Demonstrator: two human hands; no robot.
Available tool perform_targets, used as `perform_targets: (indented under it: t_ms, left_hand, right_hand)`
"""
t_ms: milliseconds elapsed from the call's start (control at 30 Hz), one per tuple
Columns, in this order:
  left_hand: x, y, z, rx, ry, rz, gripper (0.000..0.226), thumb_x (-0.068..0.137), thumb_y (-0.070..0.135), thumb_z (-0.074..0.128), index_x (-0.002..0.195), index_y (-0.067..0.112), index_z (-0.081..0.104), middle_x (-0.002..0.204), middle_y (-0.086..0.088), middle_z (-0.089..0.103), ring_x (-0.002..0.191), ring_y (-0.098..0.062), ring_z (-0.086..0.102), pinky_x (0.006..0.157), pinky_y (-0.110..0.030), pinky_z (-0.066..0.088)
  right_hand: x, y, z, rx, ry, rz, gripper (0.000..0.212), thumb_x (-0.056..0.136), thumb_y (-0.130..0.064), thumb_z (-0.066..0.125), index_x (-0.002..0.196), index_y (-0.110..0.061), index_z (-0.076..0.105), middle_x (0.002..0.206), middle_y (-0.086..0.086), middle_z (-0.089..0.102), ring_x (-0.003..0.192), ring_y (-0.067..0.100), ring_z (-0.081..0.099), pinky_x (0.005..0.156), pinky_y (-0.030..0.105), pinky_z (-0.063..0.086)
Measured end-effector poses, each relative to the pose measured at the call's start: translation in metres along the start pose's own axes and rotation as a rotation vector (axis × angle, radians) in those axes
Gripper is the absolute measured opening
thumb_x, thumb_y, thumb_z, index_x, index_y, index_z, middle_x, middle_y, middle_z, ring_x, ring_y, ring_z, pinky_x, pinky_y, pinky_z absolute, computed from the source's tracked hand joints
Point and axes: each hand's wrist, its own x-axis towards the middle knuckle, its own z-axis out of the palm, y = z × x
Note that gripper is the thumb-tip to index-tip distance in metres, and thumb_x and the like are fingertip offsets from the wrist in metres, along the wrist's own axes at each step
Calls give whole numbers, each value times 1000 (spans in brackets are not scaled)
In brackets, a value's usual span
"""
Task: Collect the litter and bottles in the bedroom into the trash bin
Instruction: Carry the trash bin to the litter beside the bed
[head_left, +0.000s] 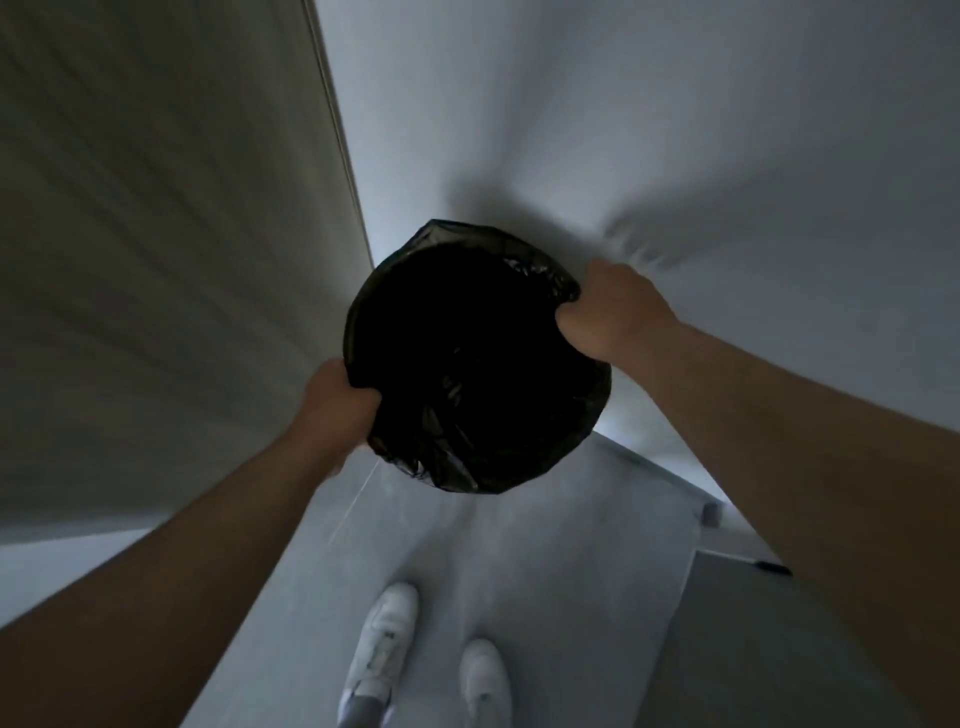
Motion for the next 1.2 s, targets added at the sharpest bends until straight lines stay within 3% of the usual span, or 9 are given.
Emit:
perform_targets:
  t_ms: [67, 133, 267, 433, 600, 733, 833, 1000, 1200]
  left_hand:
    - [-38, 34, -23, -1, -7, 44, 15, 74, -4, 47, 80, -13, 56, 69, -10, 52, 62, -17, 50, 50, -27, 37]
    - [-79, 65, -45, 8, 20, 84, 14, 74, -3, 48, 81, -12, 56, 68, -11, 52, 61, -17, 50, 48, -26, 36]
    - [-167, 106, -85, -74, 77, 70, 23, 67, 8, 50, 85, -5, 56, 73, -14, 55, 67, -22, 53, 56, -34, 40]
    - [-281, 115, -143, -152, 397, -13, 22, 73, 7, 51, 90, -8, 55, 72, -13, 53, 62, -23, 52, 54, -33, 41]
    - [-397, 80, -198, -271, 658, -98, 24, 81, 18, 61, 91, -3, 54, 72, -11, 52, 60, -22, 50, 48, -30, 38]
    - [-492, 35, -242, -445, 717, -90, 29, 75, 29, 64, 91, 5, 60, 71, -6, 56, 64, -21, 52, 55, -32, 41]
    - [-556, -2, -271, -520, 738, -69, 12, 84, 10, 58, 93, 17, 61, 86, -6, 63, 77, -19, 60, 66, -31, 51]
    - [-656, -72, -316, -575, 908, -111, 29, 90, 5, 50, 108, 25, 62, 101, -5, 69, 93, -24, 67, 78, -42, 57]
    - [-755, -144, -364, -725, 1128, -111, 18, 77, 16, 62, 88, 29, 69, 86, 1, 74, 87, -23, 70, 69, -32, 51]
  right_hand:
    - [-23, -12, -30, 99, 16, 0, 10, 83, -21, 51, 77, -13, 52, 81, 9, 56, 83, 32, 60, 64, 29, 43]
    - [-50, -26, -59, 195, 85, -12, 18, 88, -21, 47, 73, -13, 52, 71, 6, 53, 74, 30, 56, 60, 28, 37]
    - [-118, -56, -108, 285, 276, -127, 33, 94, -28, 40, 62, -20, 42, 65, 3, 49, 67, 28, 52, 56, 31, 32]
    - [-205, -99, -140, 313, 226, -370, 33, 100, -30, 36, 74, -12, 45, 75, 6, 51, 72, 25, 50, 63, 33, 33]
    - [-298, -157, -119, 335, 91, -530, 32, 100, -26, 36, 72, -13, 44, 75, 6, 51, 70, 22, 49, 55, 31, 31]
    - [-366, -217, -96, 374, -59, -626, 31, 100, -25, 37, 82, -4, 51, 82, 9, 55, 77, 26, 52, 65, 34, 35]
    - [-417, -273, -75, 335, -129, -726, 30, 100, -25, 39, 82, -3, 51, 82, 11, 55, 79, 31, 51, 68, 37, 38]
    - [-517, -361, -27, 288, -240, -922, 32, 99, -21, 39, 75, -4, 48, 73, 7, 50, 66, 24, 46, 52, 31, 29]
    - [-623, -437, 34, 262, -344, -1081, 32, 99, -24, 36, 79, -3, 51, 78, 8, 53, 67, 17, 47, 53, 29, 32]
